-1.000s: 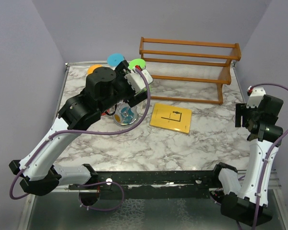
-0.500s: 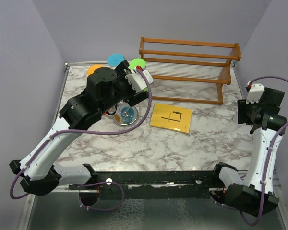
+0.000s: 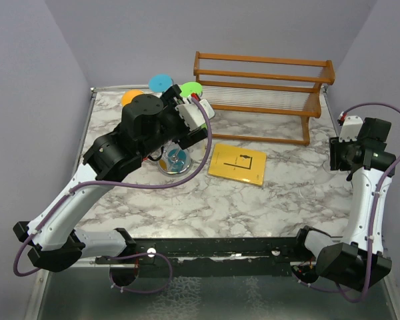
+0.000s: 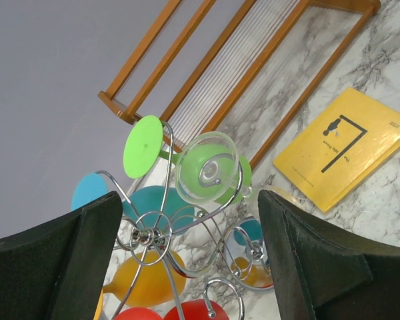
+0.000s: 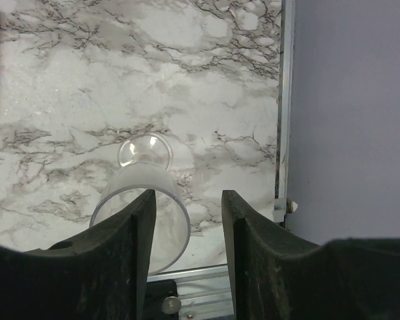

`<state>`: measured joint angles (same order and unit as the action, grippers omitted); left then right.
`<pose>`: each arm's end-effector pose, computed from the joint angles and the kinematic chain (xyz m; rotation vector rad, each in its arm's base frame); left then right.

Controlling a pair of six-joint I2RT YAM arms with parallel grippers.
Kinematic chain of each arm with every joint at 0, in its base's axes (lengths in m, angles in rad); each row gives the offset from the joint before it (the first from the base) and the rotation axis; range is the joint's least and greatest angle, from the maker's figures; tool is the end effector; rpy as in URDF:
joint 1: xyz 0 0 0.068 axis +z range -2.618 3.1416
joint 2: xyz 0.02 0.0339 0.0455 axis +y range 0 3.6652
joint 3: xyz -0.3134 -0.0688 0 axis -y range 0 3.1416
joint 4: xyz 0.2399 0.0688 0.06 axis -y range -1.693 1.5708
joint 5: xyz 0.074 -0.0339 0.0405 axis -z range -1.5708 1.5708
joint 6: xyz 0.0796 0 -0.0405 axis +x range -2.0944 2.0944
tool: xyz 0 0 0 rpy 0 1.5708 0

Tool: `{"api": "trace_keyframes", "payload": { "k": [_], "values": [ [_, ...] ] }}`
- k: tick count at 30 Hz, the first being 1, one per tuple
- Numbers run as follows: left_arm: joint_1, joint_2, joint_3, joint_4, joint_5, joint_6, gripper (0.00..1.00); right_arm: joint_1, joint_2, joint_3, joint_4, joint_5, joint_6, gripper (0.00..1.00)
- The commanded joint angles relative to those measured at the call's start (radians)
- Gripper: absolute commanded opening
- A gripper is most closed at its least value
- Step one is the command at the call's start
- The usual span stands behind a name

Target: Place the wine glass upside down on the wine glass rack

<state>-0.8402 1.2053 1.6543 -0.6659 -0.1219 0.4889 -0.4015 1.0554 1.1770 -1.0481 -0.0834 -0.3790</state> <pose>0.1724 -0.1779 0.5315 1.0326 1.4601 -0.1435 0.1761 -0.0676 0.3523 -0.0067 2.5065 -0.2215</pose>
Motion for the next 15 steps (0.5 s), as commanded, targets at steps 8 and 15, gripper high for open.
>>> {"api": "trace_keyframes", "payload": {
  "k": [8,15],
  "values": [
    [-0.005,0.01,0.007,0.024,-0.025,0.013,0.86,-0.004,0.028,-0.019,0.016,-0.043,-0.032,0.29],
    [-0.005,0.016,0.014,0.023,-0.024,0.009,0.86,-0.005,0.046,-0.019,0.004,-0.088,-0.048,0.16]
  ]
}}
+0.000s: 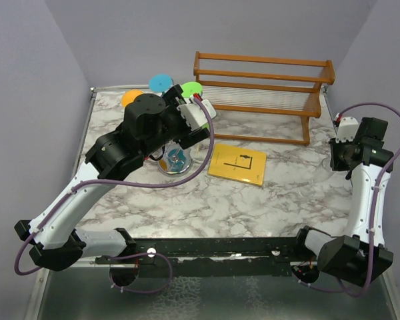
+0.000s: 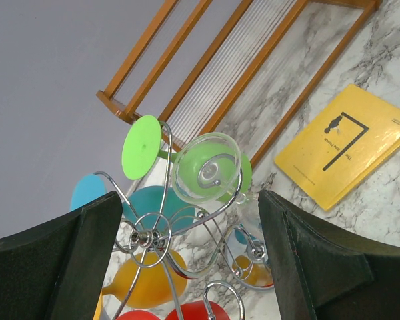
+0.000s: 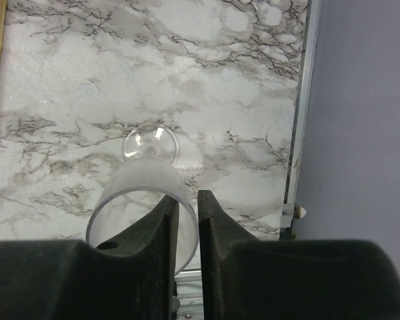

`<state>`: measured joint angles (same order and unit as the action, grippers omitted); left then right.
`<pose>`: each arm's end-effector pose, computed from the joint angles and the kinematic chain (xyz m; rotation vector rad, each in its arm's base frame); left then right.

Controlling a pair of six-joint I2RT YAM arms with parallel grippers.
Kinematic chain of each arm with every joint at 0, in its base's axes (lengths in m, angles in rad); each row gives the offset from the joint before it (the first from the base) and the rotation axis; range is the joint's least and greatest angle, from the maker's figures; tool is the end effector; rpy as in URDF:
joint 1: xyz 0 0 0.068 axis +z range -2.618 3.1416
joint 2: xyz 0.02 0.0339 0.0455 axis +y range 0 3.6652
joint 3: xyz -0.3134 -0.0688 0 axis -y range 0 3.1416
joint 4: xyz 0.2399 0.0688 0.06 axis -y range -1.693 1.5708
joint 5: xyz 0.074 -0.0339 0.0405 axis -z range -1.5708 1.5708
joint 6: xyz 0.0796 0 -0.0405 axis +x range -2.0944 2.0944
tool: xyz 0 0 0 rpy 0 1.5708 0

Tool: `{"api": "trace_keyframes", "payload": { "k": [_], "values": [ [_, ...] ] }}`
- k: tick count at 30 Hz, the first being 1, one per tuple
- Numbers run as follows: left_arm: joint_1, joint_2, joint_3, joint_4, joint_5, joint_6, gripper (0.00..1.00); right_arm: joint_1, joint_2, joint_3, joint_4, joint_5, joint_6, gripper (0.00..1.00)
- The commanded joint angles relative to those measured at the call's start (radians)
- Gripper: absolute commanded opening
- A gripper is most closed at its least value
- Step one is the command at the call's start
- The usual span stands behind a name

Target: Place the wine glass upside down on the wine glass rack

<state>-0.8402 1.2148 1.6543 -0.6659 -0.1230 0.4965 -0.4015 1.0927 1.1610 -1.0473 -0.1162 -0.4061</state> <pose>0.1751 -0.1807 0.5293 1.0435 1.4636 -0.1354 0.1844 -0.0683 0.3410 -0.0510 2.5480 -0.1689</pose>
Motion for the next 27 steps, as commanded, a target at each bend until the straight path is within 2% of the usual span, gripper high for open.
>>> {"api": "trace_keyframes", "payload": {
  "k": [1,7,18,27],
  "values": [
    [-0.006,0.007,0.016,0.022,-0.024,-0.001,0.86,-0.005,0.009,0.002,-0.002,-0.068,-0.027,0.13],
    [-0.006,0.013,0.021,0.03,-0.041,-0.021,0.87,-0.005,0.027,0.073,-0.056,-0.174,-0.053,0.02],
    [0.0,0.045,0.067,0.034,-0.022,-0.121,0.91,-0.005,0.073,0.261,-0.124,-0.458,-0.064,0.02],
    [0.022,0.069,0.101,0.055,0.049,-0.241,0.91,-0.004,0.1,0.412,-0.084,-0.657,-0.004,0.02]
  ]
}}
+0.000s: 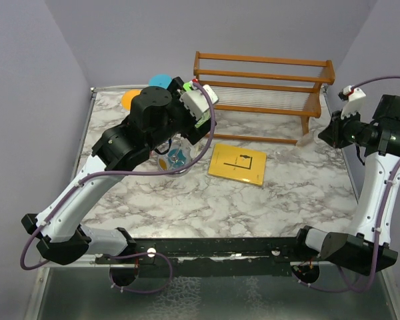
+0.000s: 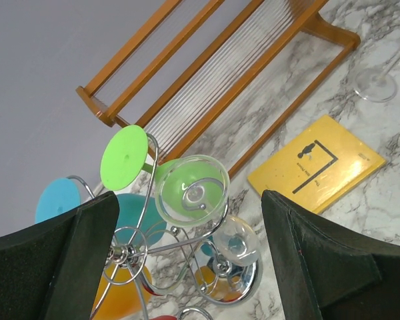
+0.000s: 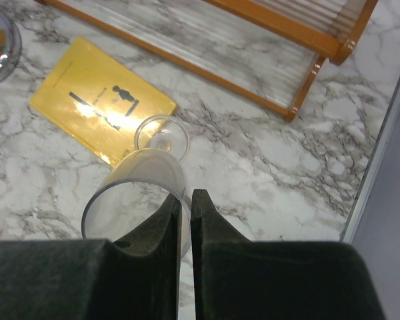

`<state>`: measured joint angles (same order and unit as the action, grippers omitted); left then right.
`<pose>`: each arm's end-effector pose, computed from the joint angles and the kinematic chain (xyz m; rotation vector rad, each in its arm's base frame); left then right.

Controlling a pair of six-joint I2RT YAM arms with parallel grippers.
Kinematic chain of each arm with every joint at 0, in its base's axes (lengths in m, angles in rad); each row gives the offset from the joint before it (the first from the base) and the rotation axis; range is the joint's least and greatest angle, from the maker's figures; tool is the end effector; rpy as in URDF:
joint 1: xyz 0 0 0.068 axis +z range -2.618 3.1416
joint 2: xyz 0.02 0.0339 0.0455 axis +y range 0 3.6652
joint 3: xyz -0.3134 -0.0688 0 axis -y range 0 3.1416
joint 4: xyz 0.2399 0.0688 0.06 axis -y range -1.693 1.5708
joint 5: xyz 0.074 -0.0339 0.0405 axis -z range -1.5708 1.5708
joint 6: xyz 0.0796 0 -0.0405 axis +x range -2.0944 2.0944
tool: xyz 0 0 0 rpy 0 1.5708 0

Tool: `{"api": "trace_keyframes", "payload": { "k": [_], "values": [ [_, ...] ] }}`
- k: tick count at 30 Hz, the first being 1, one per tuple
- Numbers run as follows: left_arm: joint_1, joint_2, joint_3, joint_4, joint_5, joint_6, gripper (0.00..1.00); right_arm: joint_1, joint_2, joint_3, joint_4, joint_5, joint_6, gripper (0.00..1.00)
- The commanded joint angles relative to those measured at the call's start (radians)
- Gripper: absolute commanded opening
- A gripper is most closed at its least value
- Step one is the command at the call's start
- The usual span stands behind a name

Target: Place the wine glass upside down on the wine glass rack

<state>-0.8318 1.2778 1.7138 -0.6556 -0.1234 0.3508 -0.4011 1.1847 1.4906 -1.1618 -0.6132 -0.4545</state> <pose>0.1897 -0.1937 0.5359 0.9256 1.5377 -0.2346 0.2056 -0.0374 0.4282 -0.3242 2.2299 0.2978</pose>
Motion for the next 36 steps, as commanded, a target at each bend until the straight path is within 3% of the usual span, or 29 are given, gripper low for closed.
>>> {"api": "trace_keyframes", "payload": {
  "k": [1,12,18,24,36],
  "values": [
    [0.015,0.009,0.045,0.051,0.056,-0.114,0.9,-0.004,0.009,0.105,0.047,-0.183,0.06,0.02],
    [0.04,0.081,0.11,0.092,0.096,-0.219,0.9,-0.002,0.038,0.262,0.358,-0.334,0.283,0.02],
    [0.105,0.12,0.167,0.127,0.151,-0.323,0.9,0.014,0.04,0.236,0.56,-0.379,0.412,0.02],
    [0.26,0.137,0.171,0.189,0.317,-0.484,0.87,0.1,0.055,0.236,0.68,-0.363,0.479,0.02],
    [0.336,0.133,0.13,0.259,0.446,-0.625,0.84,0.22,0.01,0.169,0.897,-0.407,0.658,0.02]
  ]
}}
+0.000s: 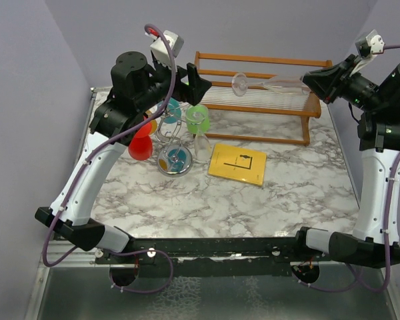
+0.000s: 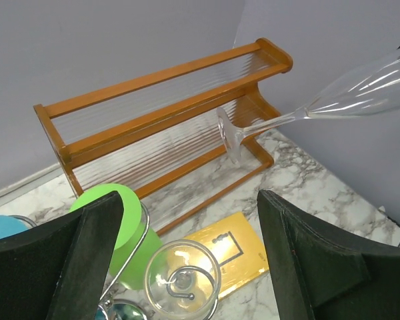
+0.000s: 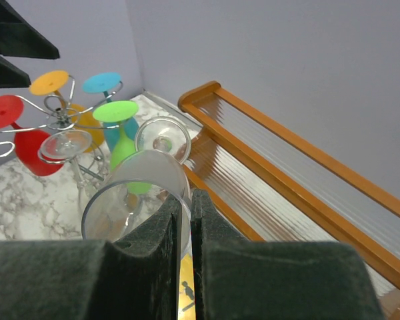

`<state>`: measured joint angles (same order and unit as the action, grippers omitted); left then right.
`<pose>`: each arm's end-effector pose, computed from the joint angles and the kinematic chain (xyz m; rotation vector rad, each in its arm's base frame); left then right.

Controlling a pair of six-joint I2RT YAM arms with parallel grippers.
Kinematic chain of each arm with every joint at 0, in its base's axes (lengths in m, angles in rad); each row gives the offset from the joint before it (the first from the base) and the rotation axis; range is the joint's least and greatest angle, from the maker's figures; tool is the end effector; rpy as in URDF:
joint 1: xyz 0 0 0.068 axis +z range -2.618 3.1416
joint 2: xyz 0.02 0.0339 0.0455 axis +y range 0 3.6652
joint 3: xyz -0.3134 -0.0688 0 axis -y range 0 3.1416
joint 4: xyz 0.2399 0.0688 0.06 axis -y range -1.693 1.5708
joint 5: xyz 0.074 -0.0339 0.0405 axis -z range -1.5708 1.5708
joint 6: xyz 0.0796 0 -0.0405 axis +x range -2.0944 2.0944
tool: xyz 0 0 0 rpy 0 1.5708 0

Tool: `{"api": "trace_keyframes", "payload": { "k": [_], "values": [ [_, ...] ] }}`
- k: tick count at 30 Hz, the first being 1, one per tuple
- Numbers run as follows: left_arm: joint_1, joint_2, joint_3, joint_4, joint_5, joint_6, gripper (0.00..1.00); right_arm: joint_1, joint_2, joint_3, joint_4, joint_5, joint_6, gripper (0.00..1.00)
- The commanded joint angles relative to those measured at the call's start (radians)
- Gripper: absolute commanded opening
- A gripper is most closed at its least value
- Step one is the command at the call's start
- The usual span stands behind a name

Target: Place the wine glass upside down on the wine glass rack

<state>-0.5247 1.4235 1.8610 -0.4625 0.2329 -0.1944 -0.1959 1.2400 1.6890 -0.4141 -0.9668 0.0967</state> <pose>0.2654 -0.1748 0.5757 0.4528 1.5821 -0.7401 0.2358 0.0200 0.5723 -0.5473 1.4918 0.6603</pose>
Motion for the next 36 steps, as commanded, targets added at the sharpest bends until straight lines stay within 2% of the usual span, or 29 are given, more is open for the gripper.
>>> {"api": "trace_keyframes", "payload": {
  "k": [1,8,14,18,25,31,36],
  "values": [
    [0.038,-0.016,-0.027,0.074,0.11,-0.095,0.84,0.016,-0.056,-0.043,0.169,-0.06,0.128,0.02],
    [0.048,-0.016,-0.061,0.124,0.209,-0.164,0.81,0.034,-0.095,-0.104,0.28,-0.108,0.232,0.02],
    [0.048,0.013,-0.084,0.177,0.274,-0.259,0.81,0.047,-0.086,-0.084,0.288,-0.098,0.239,0.02],
    [0.047,0.05,-0.061,0.19,0.31,-0.289,0.76,0.056,-0.076,-0.078,0.305,-0.121,0.258,0.02],
    [0.046,0.081,-0.068,0.209,0.358,-0.334,0.59,0.059,-0.077,-0.086,0.343,-0.138,0.288,0.02],
    [0.043,0.086,-0.078,0.221,0.387,-0.352,0.38,0.059,-0.076,-0.088,0.348,-0.133,0.285,0.02],
    [0.043,0.089,-0.086,0.232,0.41,-0.376,0.33,0.059,-0.079,-0.095,0.345,-0.126,0.274,0.02]
  ]
}}
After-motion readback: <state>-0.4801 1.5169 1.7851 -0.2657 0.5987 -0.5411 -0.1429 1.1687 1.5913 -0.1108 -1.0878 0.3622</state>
